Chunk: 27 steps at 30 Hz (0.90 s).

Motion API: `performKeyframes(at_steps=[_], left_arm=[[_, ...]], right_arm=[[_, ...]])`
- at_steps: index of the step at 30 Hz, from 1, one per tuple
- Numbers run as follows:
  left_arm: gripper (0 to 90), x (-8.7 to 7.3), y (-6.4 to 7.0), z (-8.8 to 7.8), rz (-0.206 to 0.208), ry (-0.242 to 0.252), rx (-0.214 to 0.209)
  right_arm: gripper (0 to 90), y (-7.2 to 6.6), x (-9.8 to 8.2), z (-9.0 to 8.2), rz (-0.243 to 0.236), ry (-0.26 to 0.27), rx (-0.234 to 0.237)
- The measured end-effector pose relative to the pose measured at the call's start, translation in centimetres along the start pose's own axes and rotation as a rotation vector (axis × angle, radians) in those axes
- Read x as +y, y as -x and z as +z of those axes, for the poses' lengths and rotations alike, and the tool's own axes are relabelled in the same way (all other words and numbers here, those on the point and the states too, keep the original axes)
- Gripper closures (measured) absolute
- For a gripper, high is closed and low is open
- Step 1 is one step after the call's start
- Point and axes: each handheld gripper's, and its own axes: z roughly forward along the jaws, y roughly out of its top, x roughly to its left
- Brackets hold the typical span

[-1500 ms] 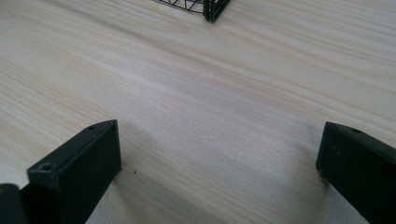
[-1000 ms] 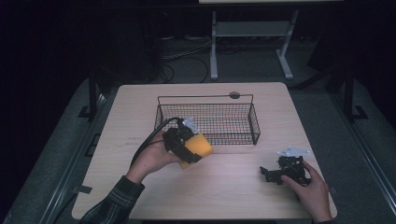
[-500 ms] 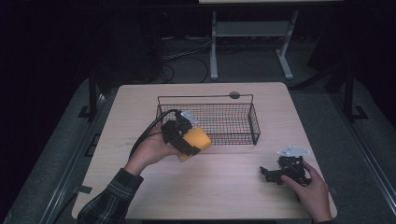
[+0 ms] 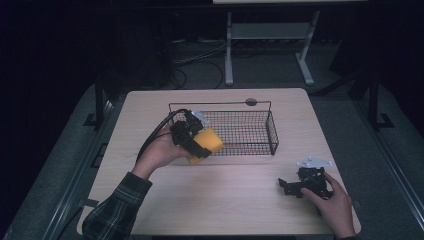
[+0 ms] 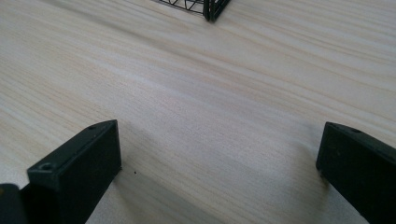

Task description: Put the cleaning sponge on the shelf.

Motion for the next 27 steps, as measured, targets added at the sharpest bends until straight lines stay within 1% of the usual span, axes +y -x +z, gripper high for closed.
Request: performKeyframes(at_steps=[3, 12, 13, 17, 19, 27], left_arm=[[23.0, 0.2, -0.5, -0.2, -0.013, 0.003, 0.006], [23.0, 0.7, -1.9, -0.6, -0.022, -0.01, 0.027], [23.0, 0.8, -2.3, -0.6, -0.032, -0.008, 0.032], [23.0, 0.8, -2.8, -0.5, -0.045, -0.006, 0.036], [23.0, 0.9, -3.4, -0.5, -0.053, -0.009, 0.043], [23.0, 0.9, -4.4, -0.3, -0.078, -0.007, 0.055]], right_arm=[[0.0, 0.0, 0.0, 0.0, -0.002, 0.001, -0.001], [0.0, 0.0, 0.0, 0.0, -0.001, 0.001, -0.001], [0.0, 0.0, 0.0, 0.0, -0.001, 0.0, -0.001], [0.0, 0.0, 0.0, 0.0, -0.002, 0.0, -0.001], [0.0, 0.0, 0.0, 0.0, -0.002, 0.001, -0.001], [0.0, 0.0, 0.0, 0.0, -0.001, 0.001, -0.001]])
